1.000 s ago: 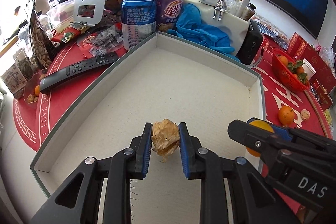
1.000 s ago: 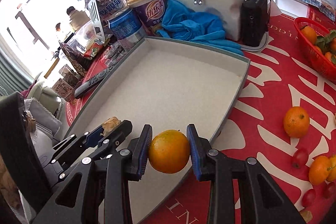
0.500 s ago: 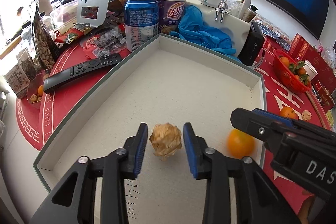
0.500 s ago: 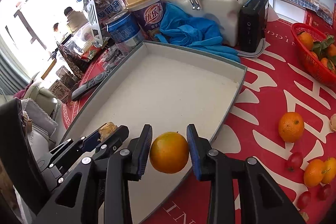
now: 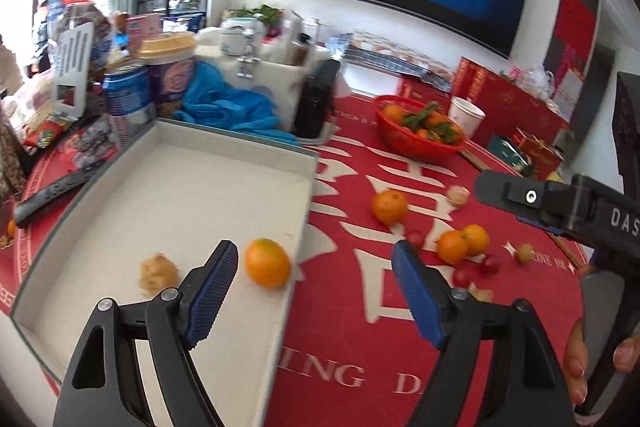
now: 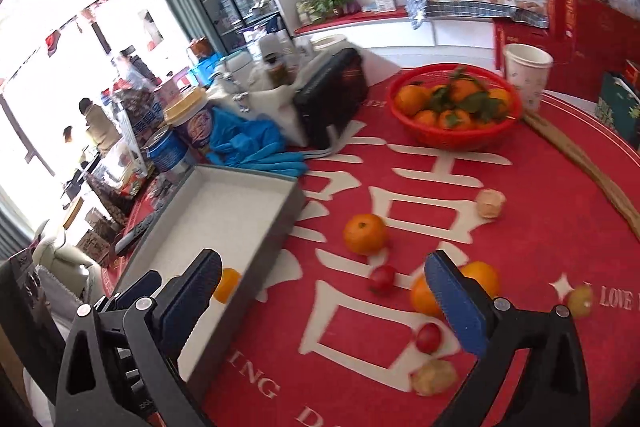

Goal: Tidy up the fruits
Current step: 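Move both tools back over the table toward the next fruits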

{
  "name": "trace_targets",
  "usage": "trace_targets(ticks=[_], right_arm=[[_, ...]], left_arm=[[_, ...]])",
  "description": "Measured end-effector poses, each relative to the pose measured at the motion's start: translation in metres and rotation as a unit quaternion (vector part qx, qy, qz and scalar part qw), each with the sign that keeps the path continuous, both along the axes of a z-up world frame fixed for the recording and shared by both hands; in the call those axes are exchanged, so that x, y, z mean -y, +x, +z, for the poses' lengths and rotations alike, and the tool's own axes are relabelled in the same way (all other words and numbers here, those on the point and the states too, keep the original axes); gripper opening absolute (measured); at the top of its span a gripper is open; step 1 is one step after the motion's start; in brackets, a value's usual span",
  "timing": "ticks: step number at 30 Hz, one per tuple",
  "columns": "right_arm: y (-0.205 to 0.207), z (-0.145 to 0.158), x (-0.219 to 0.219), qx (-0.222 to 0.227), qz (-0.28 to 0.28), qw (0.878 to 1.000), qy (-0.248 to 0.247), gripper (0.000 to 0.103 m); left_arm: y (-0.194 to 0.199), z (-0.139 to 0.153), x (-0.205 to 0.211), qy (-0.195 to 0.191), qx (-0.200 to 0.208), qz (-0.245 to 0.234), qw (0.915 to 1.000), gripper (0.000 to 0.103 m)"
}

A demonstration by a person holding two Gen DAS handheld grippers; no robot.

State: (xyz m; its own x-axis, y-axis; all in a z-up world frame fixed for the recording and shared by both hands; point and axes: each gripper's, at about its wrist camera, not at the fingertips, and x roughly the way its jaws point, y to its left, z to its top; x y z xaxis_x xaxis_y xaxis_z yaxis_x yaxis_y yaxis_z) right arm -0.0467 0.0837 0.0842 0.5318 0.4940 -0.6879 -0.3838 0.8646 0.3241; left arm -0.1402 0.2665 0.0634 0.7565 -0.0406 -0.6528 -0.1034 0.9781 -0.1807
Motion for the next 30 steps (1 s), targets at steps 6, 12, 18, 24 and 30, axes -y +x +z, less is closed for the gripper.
trace_targets(ticks=[6,12,18,24,30], right_arm=[[-0.003,-0.014,0.119,0.001,-0.168,0.985,-0.045,0.102],[0.010,-0.054,0.162,-0.043,-0.214,0.969,-0.113,0.102],[0.004,-0.064,0.157,-0.017,-0.216,0.961,-0.172,0.102],[0.002,-0.081,0.159,-0.049,-0.189,0.967,-0.167,0.102],[0.000,-0.084,0.157,-0.044,-0.173,0.967,-0.180,0.102]], left_arm=[[0.014,-0.019,0.056,0.039,-0.031,-0.054,0.9973,0.082],[0.025,-0.041,0.076,0.056,-0.072,-0.064,0.9938,0.082],[0.026,-0.056,0.083,0.066,-0.098,-0.068,0.9907,0.083],[0.023,-0.056,0.087,0.077,-0.104,-0.072,0.9890,0.085],[0.027,-0.057,0.087,0.078,-0.107,-0.070,0.9887,0.089]])
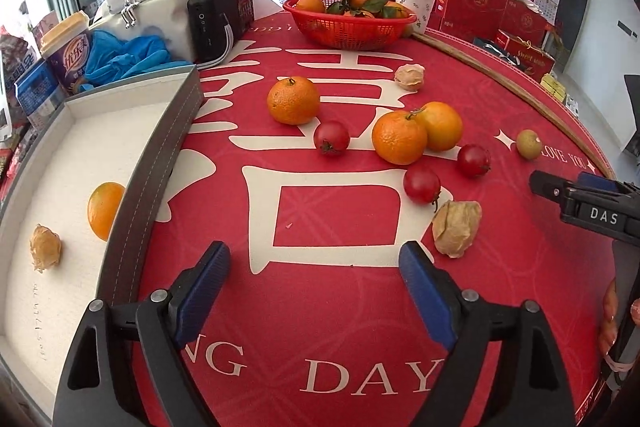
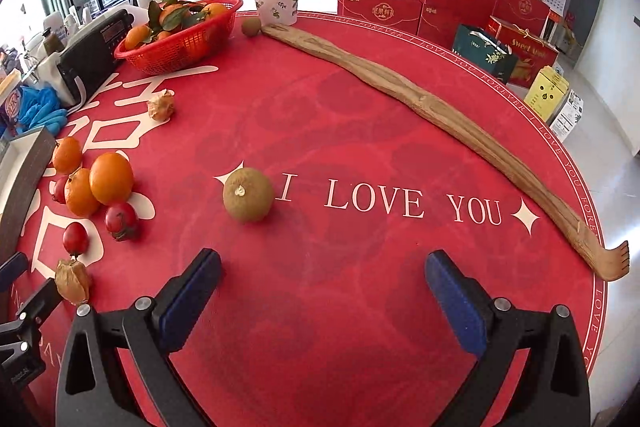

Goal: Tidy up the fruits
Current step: 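Move both tools back over the table toward the next fruits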

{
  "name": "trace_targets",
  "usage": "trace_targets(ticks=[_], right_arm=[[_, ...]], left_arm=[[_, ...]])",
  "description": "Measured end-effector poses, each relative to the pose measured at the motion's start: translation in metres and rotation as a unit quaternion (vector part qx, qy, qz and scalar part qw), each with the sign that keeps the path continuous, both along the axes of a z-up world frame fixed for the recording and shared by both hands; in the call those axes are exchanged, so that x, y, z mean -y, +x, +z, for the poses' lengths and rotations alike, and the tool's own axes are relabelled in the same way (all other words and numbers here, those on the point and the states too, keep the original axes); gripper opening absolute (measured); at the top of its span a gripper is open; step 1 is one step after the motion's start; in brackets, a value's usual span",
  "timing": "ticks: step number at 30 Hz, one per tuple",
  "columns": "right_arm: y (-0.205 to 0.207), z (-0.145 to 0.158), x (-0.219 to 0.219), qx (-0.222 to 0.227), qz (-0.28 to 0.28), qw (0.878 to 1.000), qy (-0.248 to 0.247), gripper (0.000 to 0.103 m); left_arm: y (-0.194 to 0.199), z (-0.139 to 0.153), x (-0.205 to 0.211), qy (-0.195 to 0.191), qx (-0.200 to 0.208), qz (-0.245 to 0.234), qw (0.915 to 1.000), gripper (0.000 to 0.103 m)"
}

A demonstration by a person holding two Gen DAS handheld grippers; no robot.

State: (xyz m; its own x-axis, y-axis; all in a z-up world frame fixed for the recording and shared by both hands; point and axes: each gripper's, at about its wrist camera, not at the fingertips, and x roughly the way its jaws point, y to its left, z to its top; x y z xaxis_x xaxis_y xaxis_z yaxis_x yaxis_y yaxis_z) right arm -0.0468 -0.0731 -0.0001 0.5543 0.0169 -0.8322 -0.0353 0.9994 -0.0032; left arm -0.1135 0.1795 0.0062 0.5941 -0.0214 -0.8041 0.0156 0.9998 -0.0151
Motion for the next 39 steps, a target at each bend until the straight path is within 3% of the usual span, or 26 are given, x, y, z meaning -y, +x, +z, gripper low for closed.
trace_targets(ticks=[6,39], right_arm=[[-0.0003,0.0012,-0.0012,0.004,-0.003,1.000,-0.001,0.102],[-0.0001,0.0014,-0.0009,0.007,-0.003,1.000,-0.001,0.102]], left_arm=[[0.0015,-0.0011,0.0009,-0.001,-0.004,-0.003,1.0000,0.095],[0.0011,-0.0014,0.0009,0.000,-0.003,-0.003,1.0000,0.096]])
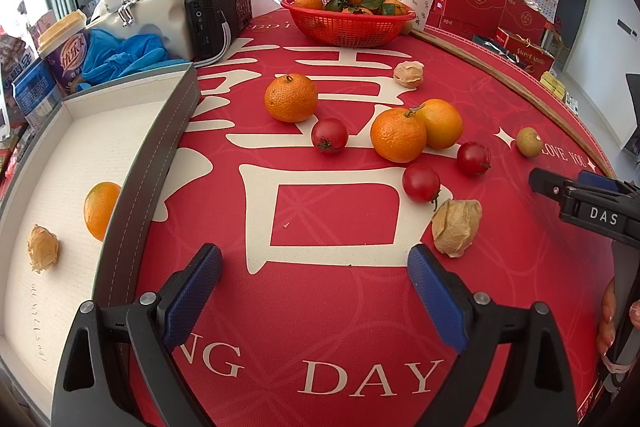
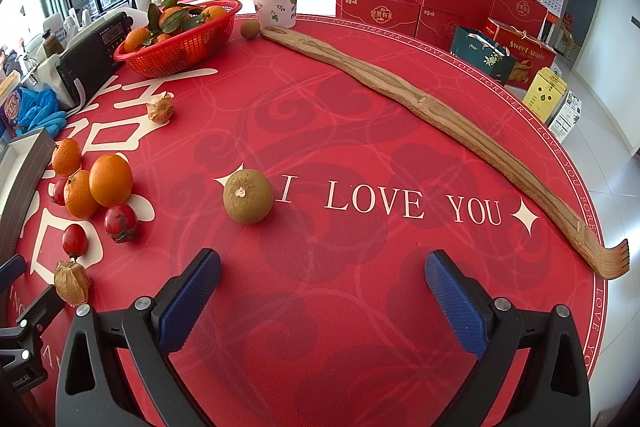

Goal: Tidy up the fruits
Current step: 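Move both tools back over the table toward the next fruits, then grasp another husk fruit with the left tool while the right tool grasps a brown round fruit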

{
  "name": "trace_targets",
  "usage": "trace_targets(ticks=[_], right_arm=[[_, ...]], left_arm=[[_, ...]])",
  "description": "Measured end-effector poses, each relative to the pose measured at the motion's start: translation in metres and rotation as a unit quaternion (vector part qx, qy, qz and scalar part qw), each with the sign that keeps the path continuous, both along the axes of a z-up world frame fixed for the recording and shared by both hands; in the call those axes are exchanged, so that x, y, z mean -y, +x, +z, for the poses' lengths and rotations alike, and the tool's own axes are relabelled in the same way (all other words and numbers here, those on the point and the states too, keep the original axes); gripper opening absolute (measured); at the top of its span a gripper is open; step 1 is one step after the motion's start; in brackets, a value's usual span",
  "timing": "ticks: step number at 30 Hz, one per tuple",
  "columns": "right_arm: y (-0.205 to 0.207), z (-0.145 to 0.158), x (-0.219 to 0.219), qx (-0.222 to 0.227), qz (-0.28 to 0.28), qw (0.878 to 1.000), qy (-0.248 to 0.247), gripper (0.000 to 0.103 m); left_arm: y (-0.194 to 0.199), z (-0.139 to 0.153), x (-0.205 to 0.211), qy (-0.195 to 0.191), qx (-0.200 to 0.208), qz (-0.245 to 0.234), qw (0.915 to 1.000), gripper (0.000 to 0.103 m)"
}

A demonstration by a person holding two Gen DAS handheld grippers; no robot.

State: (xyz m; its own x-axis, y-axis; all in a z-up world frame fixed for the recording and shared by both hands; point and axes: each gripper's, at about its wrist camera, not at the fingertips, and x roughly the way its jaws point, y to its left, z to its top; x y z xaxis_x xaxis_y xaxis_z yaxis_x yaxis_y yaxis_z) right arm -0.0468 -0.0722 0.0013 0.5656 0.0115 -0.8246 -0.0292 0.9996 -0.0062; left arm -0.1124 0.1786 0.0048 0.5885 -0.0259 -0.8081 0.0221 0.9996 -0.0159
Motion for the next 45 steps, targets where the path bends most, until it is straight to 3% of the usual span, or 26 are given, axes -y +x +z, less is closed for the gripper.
trace_targets(ticks=[26,33,38,42,45], right_arm=[[0.000,-0.001,0.000,0.000,0.001,1.000,0.000,0.102],[0.001,0.002,0.001,-0.004,0.018,1.000,0.000,0.102],[0.001,0.002,0.005,-0.003,0.031,1.000,0.000,0.102],[0.001,0.002,0.006,-0.003,0.039,0.999,-0.001,0.102],[0.001,0.002,0.007,-0.002,0.044,0.999,0.000,0.102]], left_arm=[[-0.003,0.000,0.002,0.001,-0.002,0.003,1.0000,0.096],[-0.008,0.010,0.035,0.020,0.009,-0.035,0.9991,0.095],[0.000,0.006,0.052,0.011,-0.013,-0.043,0.9989,0.072],[0.009,0.006,0.055,0.004,-0.013,-0.029,0.9995,0.064],[0.010,0.008,0.060,0.004,-0.010,-0.025,0.9996,0.045]])
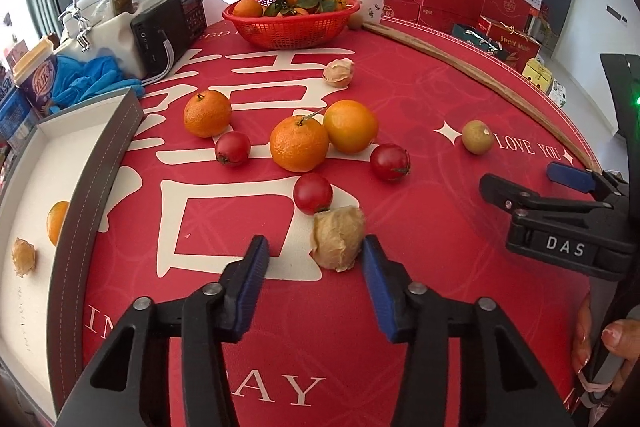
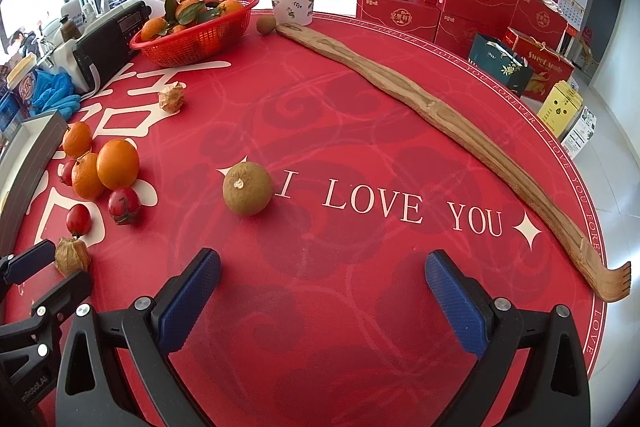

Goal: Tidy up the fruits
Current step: 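Grasp another husk fruit with the left tool while the right tool grasps a brown round fruit, then carry both fruits into the white tray while opening both tools to release them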

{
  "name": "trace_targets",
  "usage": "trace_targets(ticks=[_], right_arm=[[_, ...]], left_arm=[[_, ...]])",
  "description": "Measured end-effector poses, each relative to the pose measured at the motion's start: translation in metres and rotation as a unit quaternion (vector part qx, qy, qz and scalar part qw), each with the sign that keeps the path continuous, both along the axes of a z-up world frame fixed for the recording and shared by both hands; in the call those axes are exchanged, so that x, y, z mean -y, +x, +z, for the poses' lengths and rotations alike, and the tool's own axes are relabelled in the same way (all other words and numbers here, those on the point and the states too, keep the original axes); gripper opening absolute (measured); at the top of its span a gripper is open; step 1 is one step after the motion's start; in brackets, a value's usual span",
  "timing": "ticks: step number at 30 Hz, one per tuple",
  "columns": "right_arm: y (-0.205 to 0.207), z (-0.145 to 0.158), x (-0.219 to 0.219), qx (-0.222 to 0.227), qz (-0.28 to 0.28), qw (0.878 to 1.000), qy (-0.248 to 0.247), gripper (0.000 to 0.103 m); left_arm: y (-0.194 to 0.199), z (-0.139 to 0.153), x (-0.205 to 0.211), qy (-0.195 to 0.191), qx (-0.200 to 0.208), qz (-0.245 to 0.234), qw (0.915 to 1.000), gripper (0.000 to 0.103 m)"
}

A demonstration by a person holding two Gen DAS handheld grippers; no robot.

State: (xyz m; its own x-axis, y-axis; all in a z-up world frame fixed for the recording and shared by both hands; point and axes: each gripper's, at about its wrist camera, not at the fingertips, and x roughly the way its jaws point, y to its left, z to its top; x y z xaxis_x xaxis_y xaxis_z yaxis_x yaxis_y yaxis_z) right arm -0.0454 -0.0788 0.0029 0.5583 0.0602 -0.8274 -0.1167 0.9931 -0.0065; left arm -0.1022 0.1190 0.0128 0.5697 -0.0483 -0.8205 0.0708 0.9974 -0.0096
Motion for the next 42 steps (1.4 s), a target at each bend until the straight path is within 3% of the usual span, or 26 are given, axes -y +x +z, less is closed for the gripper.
trace_targets(ticks=[2,4,12,13,15,16,18,23,29,42], right_arm=[[0.000,0.000,0.000,0.000,0.000,1.000,0.000,0.102],[0.000,0.000,-0.001,0.001,0.006,1.000,0.001,0.102],[0.020,0.000,-0.027,0.002,0.044,0.999,0.001,0.099],[0.020,0.002,-0.030,0.007,0.048,0.999,0.000,0.094],[0.021,0.005,-0.037,0.017,0.061,0.998,0.001,0.069],[0.023,0.005,-0.040,0.020,0.065,0.998,0.001,0.063],[0.023,0.007,-0.041,0.027,0.062,0.998,0.004,0.027],[0.018,0.011,-0.025,0.022,0.062,0.994,0.083,0.027],[0.009,0.013,-0.013,0.027,0.051,0.989,0.134,0.027],[0.000,0.024,-0.022,0.048,0.065,0.984,0.161,0.027]], left_arm=[[0.000,0.001,0.002,-0.001,0.002,0.002,1.0000,0.032],[0.000,0.001,0.002,-0.002,0.006,0.008,0.9999,0.027],[-0.006,0.000,-0.009,-0.022,0.017,0.013,0.9995,0.025],[-0.007,0.000,-0.012,-0.025,0.019,0.013,0.9994,0.025],[-0.008,0.001,-0.015,-0.026,0.021,0.010,0.9994,0.025],[-0.009,0.001,-0.017,-0.025,0.022,0.010,0.9994,0.025],[-0.009,0.002,-0.022,-0.027,0.027,0.011,0.9992,0.025],[-0.011,0.009,-0.042,-0.029,0.067,0.044,0.9964,0.025],[-0.014,0.011,-0.062,-0.035,0.073,0.066,0.9945,0.025],[-0.022,0.034,-0.080,-0.014,0.128,0.096,0.9870,0.025]])
